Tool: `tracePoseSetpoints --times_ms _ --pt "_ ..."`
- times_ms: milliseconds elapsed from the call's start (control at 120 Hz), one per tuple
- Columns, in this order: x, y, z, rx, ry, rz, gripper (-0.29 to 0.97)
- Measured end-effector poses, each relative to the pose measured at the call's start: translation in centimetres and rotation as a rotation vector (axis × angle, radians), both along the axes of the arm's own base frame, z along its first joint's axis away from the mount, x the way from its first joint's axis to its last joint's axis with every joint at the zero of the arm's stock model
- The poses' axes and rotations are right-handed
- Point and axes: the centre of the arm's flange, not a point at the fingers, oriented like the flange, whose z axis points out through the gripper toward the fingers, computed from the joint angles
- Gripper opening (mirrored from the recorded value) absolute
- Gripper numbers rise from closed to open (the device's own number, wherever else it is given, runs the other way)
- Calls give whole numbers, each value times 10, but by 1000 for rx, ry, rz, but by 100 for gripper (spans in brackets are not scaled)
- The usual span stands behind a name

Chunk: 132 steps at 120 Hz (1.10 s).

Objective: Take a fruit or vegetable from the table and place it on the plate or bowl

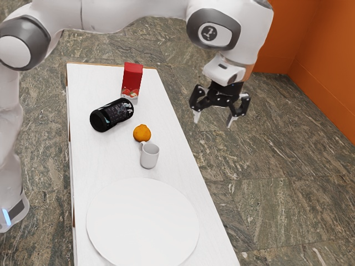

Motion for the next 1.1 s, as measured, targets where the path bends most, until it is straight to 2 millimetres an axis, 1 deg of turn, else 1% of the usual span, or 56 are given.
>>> tracePoseSetpoints --times_ms 33,58,158,200,258,317,342,408,450,500,650,717,775,1000,1100 --pt "3 -2 -15 6 17 -1 68" --pt "1 2 -26 13 31 6 68" --pt "-43 48 -72 29 90 70 68" --pt "-51 65 -90 25 107 98 68" --pt "-53 75 -107 18 115 115 68" --pt "-49 81 -118 13 113 129 68" --pt "-47 87 -122 11 112 140 68" --pt "-42 119 -132 6 111 203 68" --pt "-42 143 -136 4 107 247 68" --pt "-42 166 -139 2 103 290 68" --pt "-57 207 -153 -3 92 361 68" --pt "-60 216 -160 -4 94 376 68" --pt "-62 220 -166 -4 99 381 68" --pt "-68 223 -186 -4 119 374 68" --pt "-82 225 -189 -6 111 378 68"
